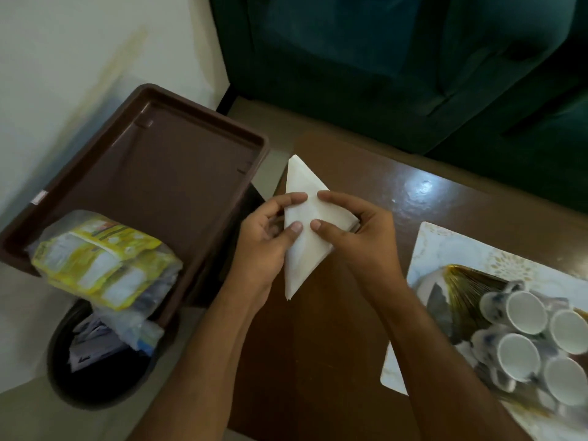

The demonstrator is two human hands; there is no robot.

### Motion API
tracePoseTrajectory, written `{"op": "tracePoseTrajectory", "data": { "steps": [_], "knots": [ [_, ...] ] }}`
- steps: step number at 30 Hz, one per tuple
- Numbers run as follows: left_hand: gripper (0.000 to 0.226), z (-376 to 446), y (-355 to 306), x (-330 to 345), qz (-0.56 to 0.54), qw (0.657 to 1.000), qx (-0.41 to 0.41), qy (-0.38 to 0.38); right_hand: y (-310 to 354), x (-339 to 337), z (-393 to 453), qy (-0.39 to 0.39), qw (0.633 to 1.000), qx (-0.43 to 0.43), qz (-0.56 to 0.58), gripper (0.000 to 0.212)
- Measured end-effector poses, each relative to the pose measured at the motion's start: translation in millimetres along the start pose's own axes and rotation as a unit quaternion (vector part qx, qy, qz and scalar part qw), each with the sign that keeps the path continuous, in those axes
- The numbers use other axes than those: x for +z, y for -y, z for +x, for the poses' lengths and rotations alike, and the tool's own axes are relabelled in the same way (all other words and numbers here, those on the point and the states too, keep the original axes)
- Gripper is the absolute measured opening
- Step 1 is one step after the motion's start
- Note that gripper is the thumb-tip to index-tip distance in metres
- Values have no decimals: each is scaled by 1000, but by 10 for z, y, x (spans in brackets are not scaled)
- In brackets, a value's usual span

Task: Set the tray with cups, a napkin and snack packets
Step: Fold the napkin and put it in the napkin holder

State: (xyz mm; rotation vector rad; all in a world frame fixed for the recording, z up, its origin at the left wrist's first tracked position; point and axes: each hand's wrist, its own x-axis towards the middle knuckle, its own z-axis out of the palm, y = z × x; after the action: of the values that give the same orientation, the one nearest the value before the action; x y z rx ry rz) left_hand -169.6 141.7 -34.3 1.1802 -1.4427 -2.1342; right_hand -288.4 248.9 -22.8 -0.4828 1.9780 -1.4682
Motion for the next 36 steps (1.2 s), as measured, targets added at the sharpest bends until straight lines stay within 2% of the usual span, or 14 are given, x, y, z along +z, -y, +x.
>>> {"op": "tracePoseTrajectory", "data": {
  "steps": [6,20,27,36],
  "knots": [
    [54,-240,271,652,33,997,-16,62,-195,-801,-265,-44,998,1,-49,43],
    [66,-724,644,2691,52,982,-24,177,-453,-2775,-901,-184,979,35,-76,44],
    [69,-948,911,3503,68,974,-46,210,-675,-3547,-1180,-224,968,48,-103,50],
    [58,-1288,1234,4325,145,958,-22,245,-788,-4314,-1565,-268,926,46,-263,54]
  ]
}}
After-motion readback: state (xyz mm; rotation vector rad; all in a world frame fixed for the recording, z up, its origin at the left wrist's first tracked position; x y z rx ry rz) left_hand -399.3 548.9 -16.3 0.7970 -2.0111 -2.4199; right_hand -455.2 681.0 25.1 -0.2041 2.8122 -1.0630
